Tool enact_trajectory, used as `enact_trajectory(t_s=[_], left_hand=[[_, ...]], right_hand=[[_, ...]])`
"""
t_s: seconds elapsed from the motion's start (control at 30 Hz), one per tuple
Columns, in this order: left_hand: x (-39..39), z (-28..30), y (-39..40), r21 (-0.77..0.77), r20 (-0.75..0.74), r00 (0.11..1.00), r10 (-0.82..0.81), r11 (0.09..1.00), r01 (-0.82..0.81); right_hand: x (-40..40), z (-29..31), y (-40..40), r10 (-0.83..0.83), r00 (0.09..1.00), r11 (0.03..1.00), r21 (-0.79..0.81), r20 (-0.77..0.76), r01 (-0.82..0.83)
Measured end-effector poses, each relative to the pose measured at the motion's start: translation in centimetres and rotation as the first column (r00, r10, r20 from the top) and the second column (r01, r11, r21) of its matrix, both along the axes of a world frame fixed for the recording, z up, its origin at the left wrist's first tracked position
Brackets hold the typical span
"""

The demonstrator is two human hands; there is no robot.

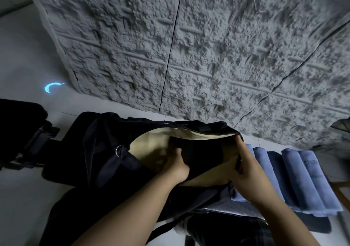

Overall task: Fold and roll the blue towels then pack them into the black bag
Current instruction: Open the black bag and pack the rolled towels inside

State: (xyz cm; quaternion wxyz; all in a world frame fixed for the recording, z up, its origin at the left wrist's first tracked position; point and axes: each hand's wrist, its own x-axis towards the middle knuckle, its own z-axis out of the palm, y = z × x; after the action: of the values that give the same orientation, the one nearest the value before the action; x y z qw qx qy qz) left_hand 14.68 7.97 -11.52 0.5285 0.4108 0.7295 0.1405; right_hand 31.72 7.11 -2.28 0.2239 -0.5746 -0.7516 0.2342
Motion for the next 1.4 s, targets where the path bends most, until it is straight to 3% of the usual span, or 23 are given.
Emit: enact_trajectory(t_s=[0.13, 0.33, 0.53, 0.63, 0.73, 0.87, 0.97, 1.07, 1.13, 1.27, 1.33, 1.4], left_hand=[[-0.7, 0.7, -2.0, -0.053, -0.03, 0.969, -0.246, 0.968, 0.244], [-1.3, 0.4, -3.3, -0.022, 0.096, 0.975, -0.202, 0.978, 0.205], [-1.9, 0.4, -4.0, 0.004, 0.05, 0.966, -0.255, 0.967, 0.255], [-1.9, 1.2, -4.1, 0.009, -0.152, 0.918, -0.367, 0.928, 0.373], [-1.6, 1.7, -3.9, 0.067, -0.409, 0.788, -0.46, 0.846, 0.528], [-1.2, 1.4, -3.8, 0.035, -0.474, 0.667, -0.576, 0.744, 0.667], [-1.8, 1.6, -3.7, 0.038, -0.486, 0.632, -0.604, 0.708, 0.705], [-2.5, 2.2, -3.9, 0.098, -0.452, 0.688, -0.567, 0.736, 0.67], [-2.5, 2.8, -4.1, 0.219, -0.466, 0.737, -0.489, 0.744, 0.632], [-1.7, 5.1, -4.1, 0.587, -0.511, 0.822, -0.251, 0.596, 0.548], [-1.4, 6.7, -4.0, 0.627, -0.567, 0.806, -0.167, 0.547, 0.555], [-1.3, 7.9, -3.8, 0.565, -0.628, 0.757, -0.179, 0.564, 0.602]], right_hand=[[-0.1, -0.1, -0.2, 0.015, 0.999, 1.0, -0.027, -0.029, -0.016], [-0.5, -0.3, -0.2, 0.001, 1.0, 1.0, -0.031, -0.017, -0.002], [-0.9, -0.5, -0.6, -0.009, 1.0, 1.0, -0.03, 0.006, 0.01], [-1.0, -0.2, -0.9, -0.02, 1.0, 0.999, -0.037, -0.004, 0.02], [-0.8, 0.2, -1.0, -0.04, 0.999, 0.998, -0.051, -0.023, 0.039], [-0.8, 0.3, -1.1, -0.041, 0.998, 0.998, -0.053, -0.048, 0.039], [-0.8, 0.4, -1.2, -0.039, 0.997, 0.998, -0.046, -0.066, 0.036], [-0.7, 0.4, -1.4, -0.042, 0.995, 0.999, -0.038, -0.087, 0.039], [-0.7, 0.2, -1.6, -0.039, 0.993, 0.999, -0.035, -0.114, 0.035], [-0.4, -0.4, -1.9, -0.015, 0.991, 1.0, 0.012, -0.131, 0.016], [0.0, -1.3, -1.8, -0.039, 0.991, 0.999, -0.016, -0.129, 0.037], [0.4, -1.9, -1.9, -0.072, 0.986, 0.997, -0.039, -0.153, 0.067]])
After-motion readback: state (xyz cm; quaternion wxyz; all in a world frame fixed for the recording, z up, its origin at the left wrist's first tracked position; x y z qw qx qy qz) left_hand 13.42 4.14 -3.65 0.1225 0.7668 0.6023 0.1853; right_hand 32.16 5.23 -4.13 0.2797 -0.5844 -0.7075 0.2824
